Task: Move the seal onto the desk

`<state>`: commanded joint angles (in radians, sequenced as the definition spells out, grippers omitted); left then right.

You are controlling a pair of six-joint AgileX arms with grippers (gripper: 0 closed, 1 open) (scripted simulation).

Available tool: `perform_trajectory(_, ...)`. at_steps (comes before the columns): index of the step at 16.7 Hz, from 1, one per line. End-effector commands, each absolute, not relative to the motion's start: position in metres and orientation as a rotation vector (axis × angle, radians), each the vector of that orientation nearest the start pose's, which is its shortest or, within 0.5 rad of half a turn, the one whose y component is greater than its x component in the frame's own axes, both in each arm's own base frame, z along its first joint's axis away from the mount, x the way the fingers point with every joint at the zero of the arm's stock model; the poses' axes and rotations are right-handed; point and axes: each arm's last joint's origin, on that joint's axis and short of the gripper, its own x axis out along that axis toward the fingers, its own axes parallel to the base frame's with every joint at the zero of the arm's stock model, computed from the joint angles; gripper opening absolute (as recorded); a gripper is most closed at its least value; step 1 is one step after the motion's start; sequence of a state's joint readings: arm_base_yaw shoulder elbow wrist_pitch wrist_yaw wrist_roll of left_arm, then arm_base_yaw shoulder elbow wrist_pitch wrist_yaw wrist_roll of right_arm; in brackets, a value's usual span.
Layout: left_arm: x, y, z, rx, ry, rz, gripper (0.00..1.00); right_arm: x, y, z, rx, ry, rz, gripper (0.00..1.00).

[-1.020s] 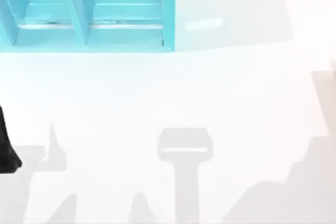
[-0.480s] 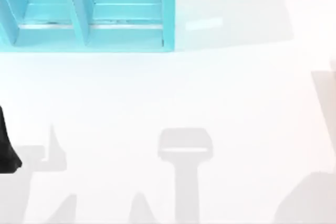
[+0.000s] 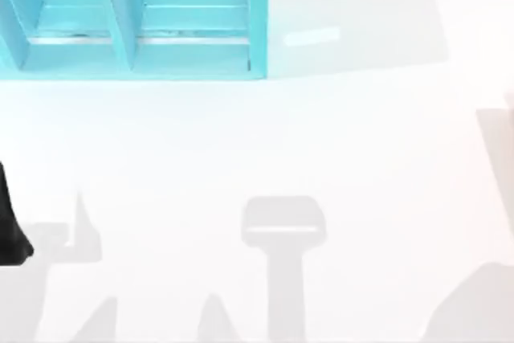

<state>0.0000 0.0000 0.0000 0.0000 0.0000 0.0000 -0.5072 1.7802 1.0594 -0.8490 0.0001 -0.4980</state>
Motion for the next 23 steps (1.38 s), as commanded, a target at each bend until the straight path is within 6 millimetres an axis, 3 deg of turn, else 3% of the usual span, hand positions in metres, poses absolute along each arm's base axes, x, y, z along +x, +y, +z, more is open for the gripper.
perform_trajectory(10, 0.106, -0.001, 0.160, 0.000, 0.000, 0.000, 1.00, 0.267, -0.146, 0.142, 0.004, 1.570, -0.005, 0.02)
perform_trajectory(20, 0.106, -0.001, 0.160, 0.000, 0.000, 0.000, 1.00, 0.267, -0.146, 0.144, 0.005, 1.567, -0.008, 0.00)
perform_trajectory(23, 0.106, -0.001, 0.160, 0.000, 0.000, 0.000, 1.00, 0.275, -0.141, 0.160, 0.020, 1.546, -0.025, 0.00)
